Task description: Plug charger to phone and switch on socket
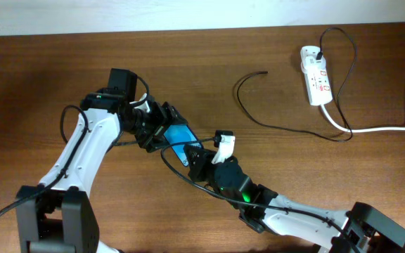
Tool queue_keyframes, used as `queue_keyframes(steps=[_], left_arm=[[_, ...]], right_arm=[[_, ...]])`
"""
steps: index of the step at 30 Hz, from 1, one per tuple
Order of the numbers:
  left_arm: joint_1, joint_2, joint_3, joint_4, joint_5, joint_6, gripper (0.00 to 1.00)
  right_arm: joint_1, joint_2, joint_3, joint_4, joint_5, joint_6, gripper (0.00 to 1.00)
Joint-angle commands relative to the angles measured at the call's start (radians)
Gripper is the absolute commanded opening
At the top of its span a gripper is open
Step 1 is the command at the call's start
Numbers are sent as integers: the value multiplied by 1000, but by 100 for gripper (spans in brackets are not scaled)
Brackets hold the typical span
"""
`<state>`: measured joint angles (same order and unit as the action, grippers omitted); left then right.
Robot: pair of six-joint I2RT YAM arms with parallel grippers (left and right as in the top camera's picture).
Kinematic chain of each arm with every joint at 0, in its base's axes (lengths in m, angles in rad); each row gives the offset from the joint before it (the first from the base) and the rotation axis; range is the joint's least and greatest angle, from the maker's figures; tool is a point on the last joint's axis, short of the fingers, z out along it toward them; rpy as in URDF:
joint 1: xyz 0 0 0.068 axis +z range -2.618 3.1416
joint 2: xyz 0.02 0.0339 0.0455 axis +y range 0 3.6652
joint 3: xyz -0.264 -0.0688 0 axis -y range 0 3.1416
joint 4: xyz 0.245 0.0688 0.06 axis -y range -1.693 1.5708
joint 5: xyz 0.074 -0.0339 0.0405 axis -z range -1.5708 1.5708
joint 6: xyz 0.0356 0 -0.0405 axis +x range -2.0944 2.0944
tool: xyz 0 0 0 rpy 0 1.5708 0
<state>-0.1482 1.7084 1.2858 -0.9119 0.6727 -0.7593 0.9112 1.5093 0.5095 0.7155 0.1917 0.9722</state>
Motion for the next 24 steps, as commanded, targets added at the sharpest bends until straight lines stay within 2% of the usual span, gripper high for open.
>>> queue_keyframes(steps=[1,3,5,6,7,8,15,17,20,24], left_arm=[[-9,-3,5,-2,11,-10,61],[-9,-3,5,-2,16,-10,70],[-9,-3,5,-9,19,-10,82],[-9,-3,5,-9,19,-10,82],[-9,-3,5,-9,19,-9,94],[-9,-3,5,-9,19,-9,99],[-9,-3,5,-9,20,51,99],[-9,-3,5,-27,19,121,99],[-9,-3,5,-102,-51,216,99],[-9,-3,5,-153,-66,261,99]], right_arm=[[15,-16,24,51,-94,97,4],[-12,-16,24,52,-128,197,4],[-54,-16,24,52,-207,200,4],[-71,-16,24,52,-241,200,4],[-88,-16,24,52,-273,200,4],[-92,-16,24,52,-287,200,4],[-93,-16,24,25,-306,211,4],[-93,-16,24,-14,-324,86,4],[-94,-16,24,-58,-324,76,4],[-93,-16,24,-115,-378,-196,4]])
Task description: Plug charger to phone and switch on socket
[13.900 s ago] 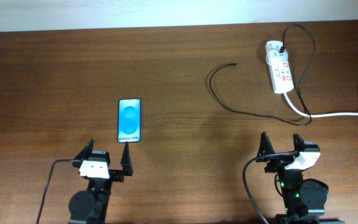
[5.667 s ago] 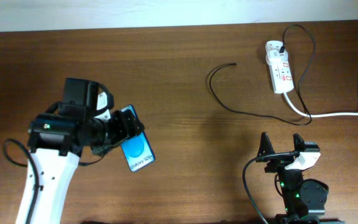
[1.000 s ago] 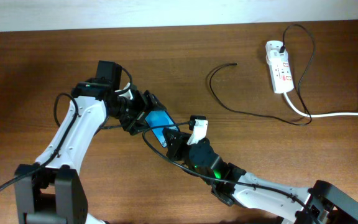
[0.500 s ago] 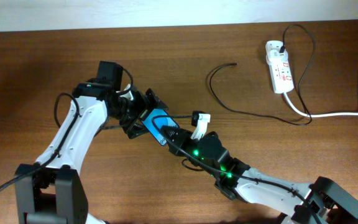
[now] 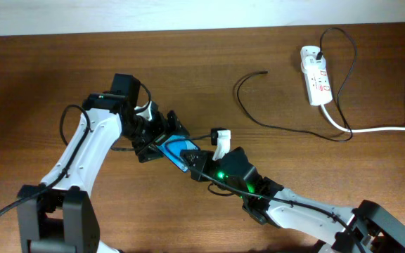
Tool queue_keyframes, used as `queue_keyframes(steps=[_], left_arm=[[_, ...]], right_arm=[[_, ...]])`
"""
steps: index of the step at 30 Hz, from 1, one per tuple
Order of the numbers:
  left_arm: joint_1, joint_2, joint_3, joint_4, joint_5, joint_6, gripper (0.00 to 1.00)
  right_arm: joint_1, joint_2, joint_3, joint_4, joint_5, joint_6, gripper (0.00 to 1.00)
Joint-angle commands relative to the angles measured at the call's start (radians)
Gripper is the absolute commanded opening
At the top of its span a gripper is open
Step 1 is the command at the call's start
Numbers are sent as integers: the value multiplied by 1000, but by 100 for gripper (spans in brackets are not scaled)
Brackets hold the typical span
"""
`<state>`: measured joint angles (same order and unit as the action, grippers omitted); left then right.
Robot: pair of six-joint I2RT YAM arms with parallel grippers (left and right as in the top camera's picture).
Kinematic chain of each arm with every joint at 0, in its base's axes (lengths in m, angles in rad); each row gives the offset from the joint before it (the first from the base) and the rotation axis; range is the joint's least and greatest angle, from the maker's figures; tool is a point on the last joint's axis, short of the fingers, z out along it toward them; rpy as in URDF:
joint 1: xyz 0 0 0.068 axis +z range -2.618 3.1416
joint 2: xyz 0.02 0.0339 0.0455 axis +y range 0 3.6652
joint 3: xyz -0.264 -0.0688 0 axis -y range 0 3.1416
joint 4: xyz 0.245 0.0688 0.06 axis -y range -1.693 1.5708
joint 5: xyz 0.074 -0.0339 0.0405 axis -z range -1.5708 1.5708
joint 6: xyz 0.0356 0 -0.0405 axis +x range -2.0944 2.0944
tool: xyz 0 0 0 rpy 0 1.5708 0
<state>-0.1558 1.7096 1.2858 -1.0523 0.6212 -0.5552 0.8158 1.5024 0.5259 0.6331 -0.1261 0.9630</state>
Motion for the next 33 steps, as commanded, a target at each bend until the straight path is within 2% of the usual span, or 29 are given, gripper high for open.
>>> queue_keyframes(steps=[1,4,6,8,10,13,15,19,21,24,28,30,33], left_arm=[[0,-4,5,-16,-7,57,99],[0,-4,9,-15,18,57,99],[0,-4,10,-16,19,88,99],[11,-4,28,-32,23,125,99],[53,-5,105,-84,37,197,99],[134,-11,302,-230,36,329,99],[163,-44,371,-286,10,353,99],[168,-175,380,-307,-73,351,99],[168,-247,379,-324,-135,299,99],[168,-365,379,-367,-281,248,99],[168,-558,361,-400,-404,205,99],[168,-670,286,-399,-499,126,99],[168,-799,85,-394,-480,-6,99]], right_arm=[[2,-9,7,-48,-74,-226,4],[2,-9,8,-61,-126,-324,4],[2,-9,8,-62,-133,-324,4],[-2,-11,8,-62,-132,-254,4],[-39,-13,8,-73,-150,-145,4],[-141,-20,8,-72,-283,52,4],[-198,-22,8,-69,-344,178,4],[-269,-22,8,-68,-378,552,4],[-267,-22,8,-69,-378,673,4],[-267,-22,7,-69,-387,677,4],[-267,-22,7,-69,-426,677,4],[-267,-22,7,-68,-447,677,4],[-267,-22,7,-55,-451,677,4]])
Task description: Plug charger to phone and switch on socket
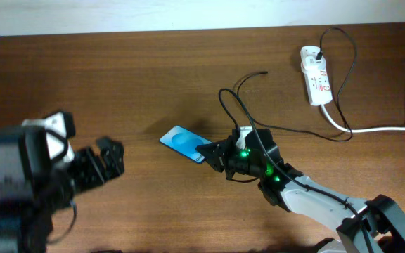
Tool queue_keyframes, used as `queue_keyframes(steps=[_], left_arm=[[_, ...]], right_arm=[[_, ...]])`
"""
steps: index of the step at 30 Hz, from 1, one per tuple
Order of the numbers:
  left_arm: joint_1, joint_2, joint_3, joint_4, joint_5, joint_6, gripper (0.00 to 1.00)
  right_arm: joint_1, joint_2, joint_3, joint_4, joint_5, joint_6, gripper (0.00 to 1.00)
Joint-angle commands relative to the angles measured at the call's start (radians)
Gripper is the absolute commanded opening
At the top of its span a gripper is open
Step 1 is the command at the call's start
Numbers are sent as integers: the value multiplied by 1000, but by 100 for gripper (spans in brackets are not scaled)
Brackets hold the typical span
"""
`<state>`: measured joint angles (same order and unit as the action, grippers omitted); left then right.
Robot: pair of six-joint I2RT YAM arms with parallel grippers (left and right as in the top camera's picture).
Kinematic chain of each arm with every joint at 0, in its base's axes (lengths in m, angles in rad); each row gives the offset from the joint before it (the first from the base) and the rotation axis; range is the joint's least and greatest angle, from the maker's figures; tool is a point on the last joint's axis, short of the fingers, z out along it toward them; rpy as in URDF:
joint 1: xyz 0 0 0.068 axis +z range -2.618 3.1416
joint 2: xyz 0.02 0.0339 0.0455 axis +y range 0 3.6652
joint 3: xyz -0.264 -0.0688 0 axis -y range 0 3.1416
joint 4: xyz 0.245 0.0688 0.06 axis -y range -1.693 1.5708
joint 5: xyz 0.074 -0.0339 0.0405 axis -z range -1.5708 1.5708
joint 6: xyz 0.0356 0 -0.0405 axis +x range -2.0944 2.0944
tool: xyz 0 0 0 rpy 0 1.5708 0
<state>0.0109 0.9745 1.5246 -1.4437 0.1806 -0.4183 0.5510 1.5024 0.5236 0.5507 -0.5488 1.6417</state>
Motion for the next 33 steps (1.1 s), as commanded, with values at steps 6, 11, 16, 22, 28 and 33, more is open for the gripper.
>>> queue_keyframes(steps=[6,11,16,22,28,33], left_arm=[[2,-126,-486,298,400,-446,99],[2,-125,-523,414,334,-702,100],[0,-88,-523,423,300,-722,99],[-3,89,-523,459,380,-809,99],[-134,223,-523,724,399,-960,99],[-195,299,-523,806,392,-1011,99]], right_arm=[[-3,-21,10,231,-24,193,4],[-3,-21,10,148,-61,274,4],[-2,-21,10,169,-94,388,4],[-2,-21,10,284,-76,440,4],[61,-21,10,313,42,444,4],[77,-21,10,363,64,444,4]])
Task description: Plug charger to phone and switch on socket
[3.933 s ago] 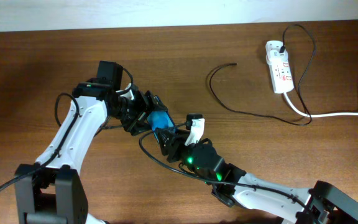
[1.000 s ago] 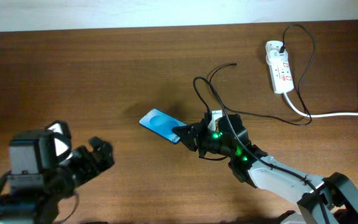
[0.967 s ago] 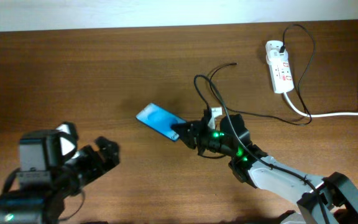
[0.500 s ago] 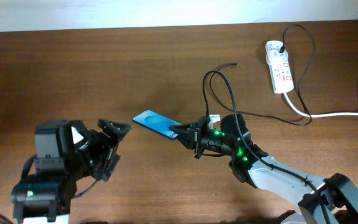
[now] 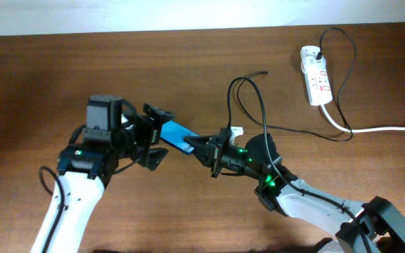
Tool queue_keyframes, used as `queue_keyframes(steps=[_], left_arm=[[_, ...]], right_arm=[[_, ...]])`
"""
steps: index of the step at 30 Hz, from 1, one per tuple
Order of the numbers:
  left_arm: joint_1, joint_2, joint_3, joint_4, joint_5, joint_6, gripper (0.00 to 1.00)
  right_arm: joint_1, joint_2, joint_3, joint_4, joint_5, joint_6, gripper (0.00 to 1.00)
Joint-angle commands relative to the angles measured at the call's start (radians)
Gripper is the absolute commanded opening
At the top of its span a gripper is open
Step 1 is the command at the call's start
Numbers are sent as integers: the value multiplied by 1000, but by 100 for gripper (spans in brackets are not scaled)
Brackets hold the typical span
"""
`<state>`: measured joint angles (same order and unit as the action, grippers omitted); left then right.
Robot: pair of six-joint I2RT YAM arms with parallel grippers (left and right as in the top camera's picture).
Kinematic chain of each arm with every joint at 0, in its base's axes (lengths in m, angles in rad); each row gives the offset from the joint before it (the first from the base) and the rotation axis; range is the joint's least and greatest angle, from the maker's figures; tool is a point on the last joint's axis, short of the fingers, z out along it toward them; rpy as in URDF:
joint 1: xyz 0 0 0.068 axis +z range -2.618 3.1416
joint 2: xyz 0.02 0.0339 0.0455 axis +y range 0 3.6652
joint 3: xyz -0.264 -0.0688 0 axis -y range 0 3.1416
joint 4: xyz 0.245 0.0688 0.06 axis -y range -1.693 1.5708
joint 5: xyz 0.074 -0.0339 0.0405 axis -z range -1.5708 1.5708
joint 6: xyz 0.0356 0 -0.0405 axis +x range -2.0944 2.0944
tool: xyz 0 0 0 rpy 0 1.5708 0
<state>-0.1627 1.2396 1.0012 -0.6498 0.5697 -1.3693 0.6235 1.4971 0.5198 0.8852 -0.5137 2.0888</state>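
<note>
The blue phone [image 5: 176, 134] lies in the middle of the table, seen from overhead. My right gripper [image 5: 201, 145] is at the phone's right end and looks shut on that edge. At the phone's left end my left gripper [image 5: 155, 135] stands open, one finger on each side of it. The black charger cable [image 5: 273, 126] runs from the white socket strip [image 5: 316, 76] across the table. Its free plug end [image 5: 264, 72] lies on the wood, apart from the phone. The strip's switch is too small to read.
A white mains lead [image 5: 392, 126] leaves the strip toward the right edge. A black loop of the right arm's own wiring [image 5: 253, 91] arches above the right wrist. The pale wall edge runs along the top of the view.
My left arm, then far out at the left edge and blurred, is now back at the phone's left end with open jaws. The right gripper and the phone have shifted slightly up and to the left.
At first both grippers were at the phone, the left at its upper-left end and the right at its lower-right. They stayed so, a little shifted. Then the left arm was away at the left and only the right held the phone. Now both are at it again.
</note>
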Motion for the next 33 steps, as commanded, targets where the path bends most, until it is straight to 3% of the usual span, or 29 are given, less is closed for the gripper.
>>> queue_keyframes(steps=[1,3,5,10,16,22,24,27,33], left_arm=[[-24,51,1,17,3,-68,99],[-24,69,1,28,4,-80,99],[-24,70,1,80,12,-85,89],[-24,70,1,145,11,-100,83],[-26,70,0,184,3,-98,49],[-45,70,0,256,-11,-99,43],[-58,70,0,257,-31,-100,29],[-67,70,0,257,-44,-100,18],[-67,70,0,269,-47,-100,13]], right_arm=[[5,-16,13,29,28,-3,4],[5,-16,13,29,29,-3,4],[5,-16,13,29,29,-3,4],[5,-16,13,32,40,-3,4],[5,-16,14,32,48,-3,4],[5,-16,14,32,56,-3,4],[5,-16,14,32,64,-3,4],[5,-16,14,32,66,-3,4],[5,-16,14,32,67,-3,4]])
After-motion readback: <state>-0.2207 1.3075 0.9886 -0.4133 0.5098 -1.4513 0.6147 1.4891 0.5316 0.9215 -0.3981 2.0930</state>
